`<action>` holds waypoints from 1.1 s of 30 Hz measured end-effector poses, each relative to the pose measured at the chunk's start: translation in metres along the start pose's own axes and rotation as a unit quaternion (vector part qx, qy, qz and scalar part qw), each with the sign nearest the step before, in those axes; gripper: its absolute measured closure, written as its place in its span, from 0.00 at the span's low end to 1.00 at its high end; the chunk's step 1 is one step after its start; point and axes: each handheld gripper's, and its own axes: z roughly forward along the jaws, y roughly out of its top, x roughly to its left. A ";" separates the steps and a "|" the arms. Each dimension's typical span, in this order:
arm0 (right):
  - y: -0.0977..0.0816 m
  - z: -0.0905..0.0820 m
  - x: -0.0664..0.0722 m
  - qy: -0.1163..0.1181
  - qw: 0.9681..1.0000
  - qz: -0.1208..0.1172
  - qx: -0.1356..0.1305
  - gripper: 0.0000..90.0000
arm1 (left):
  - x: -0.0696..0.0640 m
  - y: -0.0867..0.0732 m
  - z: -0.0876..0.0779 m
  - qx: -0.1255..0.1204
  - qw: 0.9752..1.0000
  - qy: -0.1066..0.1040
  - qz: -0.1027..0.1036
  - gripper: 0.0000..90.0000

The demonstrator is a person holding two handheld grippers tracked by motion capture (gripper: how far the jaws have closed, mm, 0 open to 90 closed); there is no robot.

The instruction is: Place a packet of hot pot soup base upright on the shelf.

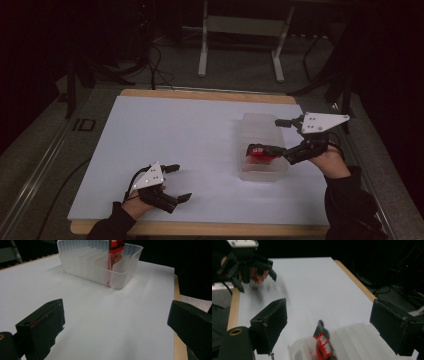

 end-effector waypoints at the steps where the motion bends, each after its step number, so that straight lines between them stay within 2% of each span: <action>1: 0.000 0.001 0.005 -0.004 1.000 -0.003 -0.001 0.16 | 0.000 0.000 0.000 0.000 1.000 0.000 0.000 0.02; 2: 0.000 0.001 0.005 -0.004 1.000 -0.003 -0.001 0.16 | 0.000 0.000 0.000 -0.001 1.000 0.000 0.001 0.02; 3: -0.002 0.004 0.014 -0.001 1.000 -0.003 0.001 0.16 | 0.000 0.000 0.000 0.001 1.000 -0.001 0.001 0.02; 8: -0.007 0.011 0.034 -0.003 1.000 -0.002 -0.003 0.16 | -0.001 0.000 0.000 -0.001 1.000 -0.001 0.000 0.02; 9: -0.007 0.011 0.034 -0.003 1.000 -0.002 -0.003 0.16 | -0.001 0.000 0.000 0.001 1.000 -0.002 0.001 0.02; 12: -0.015 0.017 0.049 0.001 1.000 0.010 -0.004 0.16 | -0.001 0.000 0.000 -0.001 1.000 -0.002 0.001 0.02; 15: -0.019 0.020 0.056 0.000 1.000 0.012 0.001 0.16 | -0.001 0.000 0.000 -0.001 1.000 -0.003 0.002 0.02; 18: -0.031 0.025 0.070 0.011 1.000 0.029 0.001 0.16 | -0.002 0.000 0.000 -0.002 1.000 -0.005 0.004 0.02; 19: -0.031 0.025 0.070 0.011 1.000 0.029 0.001 0.16 | -0.002 0.000 0.000 -0.002 1.000 -0.004 0.005 0.02; 20: -0.037 0.027 0.076 0.004 0.999 0.039 -0.003 0.16 | -0.002 0.000 0.000 -0.001 1.000 -0.004 0.007 0.02; 22: -0.041 0.028 0.078 0.002 0.999 0.046 -0.006 0.16 | -0.002 0.000 0.000 -0.001 1.000 -0.004 0.007 0.02; 23: -0.049 0.030 0.082 -0.009 0.998 0.057 -0.014 0.16 | -0.003 0.000 0.001 0.001 1.000 -0.004 0.009 0.02; 25: -0.055 0.030 0.084 -0.016 0.998 0.065 -0.019 0.17 | -0.004 0.000 0.001 0.000 1.000 -0.006 0.009 0.02; 26: -0.055 0.030 0.084 -0.016 0.998 0.065 -0.019 0.17 | -0.004 0.000 0.001 0.000 1.000 -0.006 0.009 0.02; 27: -0.062 0.031 0.085 -0.015 0.997 0.075 -0.017 0.17 | -0.004 0.000 0.001 0.002 1.000 -0.005 0.012 0.02; 28: -0.066 0.032 0.087 -0.021 0.997 0.076 -0.014 0.17 | -0.004 0.000 0.001 0.001 1.000 -0.005 0.012 0.02; 30: -0.068 0.032 0.088 -0.023 0.997 0.078 -0.012 0.17 | -0.003 0.000 0.000 0.001 1.000 -0.005 0.010 0.02; 31: -0.076 0.033 0.089 -0.019 0.996 0.090 -0.009 0.17 | -0.003 0.000 0.000 0.001 1.000 -0.005 0.011 0.02; 33: -0.082 0.034 0.090 -0.016 0.995 0.099 -0.009 0.17 | -0.003 0.000 0.000 0.001 1.000 -0.005 0.010 0.02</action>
